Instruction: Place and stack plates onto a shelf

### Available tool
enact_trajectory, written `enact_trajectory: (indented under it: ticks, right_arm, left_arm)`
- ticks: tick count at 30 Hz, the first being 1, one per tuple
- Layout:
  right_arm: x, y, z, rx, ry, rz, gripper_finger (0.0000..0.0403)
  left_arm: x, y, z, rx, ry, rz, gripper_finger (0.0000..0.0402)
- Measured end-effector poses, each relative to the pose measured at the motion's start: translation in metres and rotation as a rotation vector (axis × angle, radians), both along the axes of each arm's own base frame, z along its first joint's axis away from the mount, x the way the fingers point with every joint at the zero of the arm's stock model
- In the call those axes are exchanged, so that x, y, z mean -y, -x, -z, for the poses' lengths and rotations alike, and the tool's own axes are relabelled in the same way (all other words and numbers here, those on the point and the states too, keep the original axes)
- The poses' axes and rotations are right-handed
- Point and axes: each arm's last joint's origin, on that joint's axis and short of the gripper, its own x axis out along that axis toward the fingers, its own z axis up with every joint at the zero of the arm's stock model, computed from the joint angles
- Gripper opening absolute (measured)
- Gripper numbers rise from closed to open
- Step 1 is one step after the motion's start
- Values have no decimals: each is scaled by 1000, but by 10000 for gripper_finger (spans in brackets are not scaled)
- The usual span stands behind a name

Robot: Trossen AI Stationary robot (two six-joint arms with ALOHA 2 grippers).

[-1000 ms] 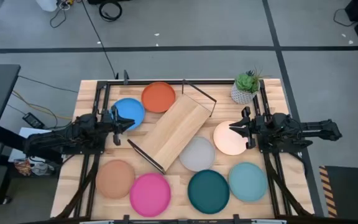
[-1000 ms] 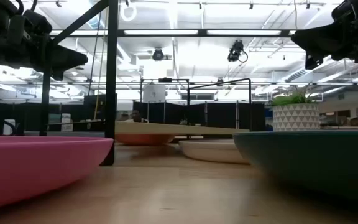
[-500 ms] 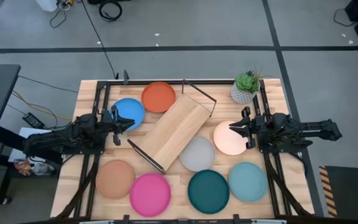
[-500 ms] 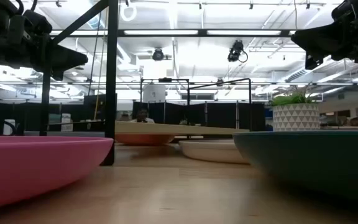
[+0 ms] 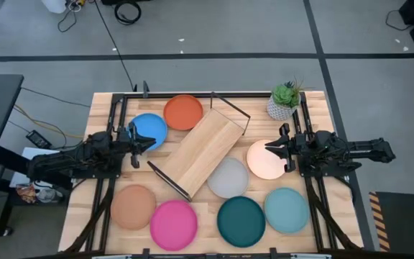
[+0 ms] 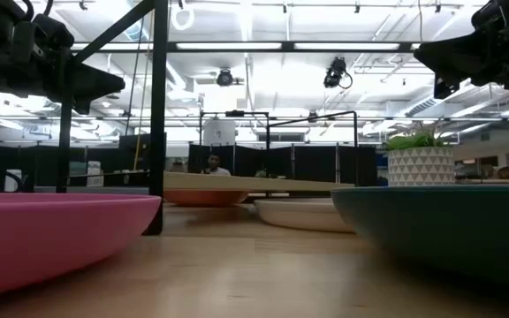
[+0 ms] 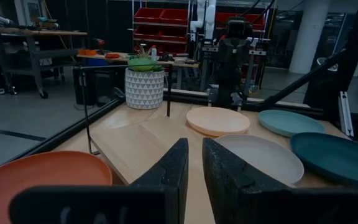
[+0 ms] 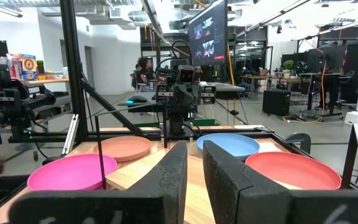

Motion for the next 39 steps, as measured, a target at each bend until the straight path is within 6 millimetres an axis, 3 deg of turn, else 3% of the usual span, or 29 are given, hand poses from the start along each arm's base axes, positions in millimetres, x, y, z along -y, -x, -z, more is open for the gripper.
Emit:
enact_trajectory:
  ticks: [20, 28, 39]
  right_arm:
    - [0, 0, 0, 1, 0, 0, 59]
    - [0, 3, -14, 146, -57, -14, 58]
    - [1, 9, -28, 313, -182, -6, 58]
  left_arm:
    - [0, 0, 0, 1, 4, 0, 55]
    - [0, 0, 0, 113, 502, 17, 55]
    - [0, 0, -1, 129, 510, 18, 55]
